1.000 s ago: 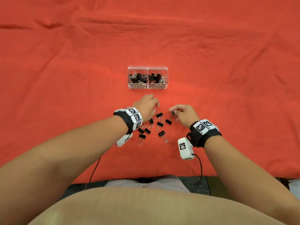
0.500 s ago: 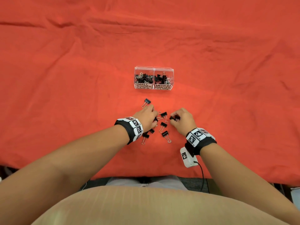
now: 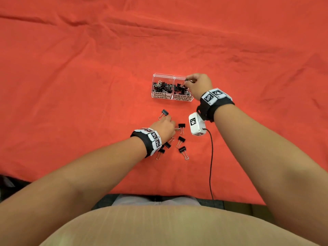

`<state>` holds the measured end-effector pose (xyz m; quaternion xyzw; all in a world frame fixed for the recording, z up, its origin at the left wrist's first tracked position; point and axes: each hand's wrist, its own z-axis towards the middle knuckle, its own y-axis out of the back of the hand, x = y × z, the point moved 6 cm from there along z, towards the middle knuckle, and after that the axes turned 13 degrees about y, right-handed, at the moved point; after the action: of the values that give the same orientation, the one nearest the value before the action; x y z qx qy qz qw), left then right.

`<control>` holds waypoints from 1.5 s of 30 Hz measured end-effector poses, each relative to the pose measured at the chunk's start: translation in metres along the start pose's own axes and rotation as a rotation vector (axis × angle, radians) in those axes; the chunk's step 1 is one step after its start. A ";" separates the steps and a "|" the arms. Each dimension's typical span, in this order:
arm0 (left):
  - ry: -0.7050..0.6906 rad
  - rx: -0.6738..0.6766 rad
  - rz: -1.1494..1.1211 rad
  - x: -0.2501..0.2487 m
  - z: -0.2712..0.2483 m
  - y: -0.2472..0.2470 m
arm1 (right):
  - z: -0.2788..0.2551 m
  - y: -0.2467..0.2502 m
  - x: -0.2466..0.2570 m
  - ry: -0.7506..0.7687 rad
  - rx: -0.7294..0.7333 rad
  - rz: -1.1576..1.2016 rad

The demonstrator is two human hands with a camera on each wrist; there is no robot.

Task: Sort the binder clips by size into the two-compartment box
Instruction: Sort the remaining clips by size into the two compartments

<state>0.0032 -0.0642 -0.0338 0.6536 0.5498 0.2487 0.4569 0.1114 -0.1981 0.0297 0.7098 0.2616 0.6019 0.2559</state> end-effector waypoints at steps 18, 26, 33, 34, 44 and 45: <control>0.017 -0.043 -0.073 0.002 0.000 -0.001 | -0.095 -0.073 -0.047 0.059 0.400 -0.346; 0.087 -0.124 -0.378 0.011 0.016 0.035 | -0.098 -0.068 -0.055 0.063 0.312 -0.150; 0.077 -0.247 -0.404 0.005 0.066 0.101 | -0.110 -0.056 -0.057 -0.057 0.322 0.094; 0.072 -0.241 -0.387 0.003 0.072 0.104 | -0.112 -0.057 -0.057 -0.070 0.348 0.073; -0.011 -0.203 -0.287 -0.003 0.072 0.090 | -0.134 -0.084 -0.058 0.118 0.529 -0.235; -0.029 -0.190 -0.276 -0.003 0.064 0.085 | -0.135 -0.085 -0.059 0.128 0.527 -0.242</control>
<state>0.0969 -0.0856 0.0109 0.5292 0.6018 0.2251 0.5542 -0.0353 -0.1695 -0.0505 0.6760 0.5071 0.5219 0.1158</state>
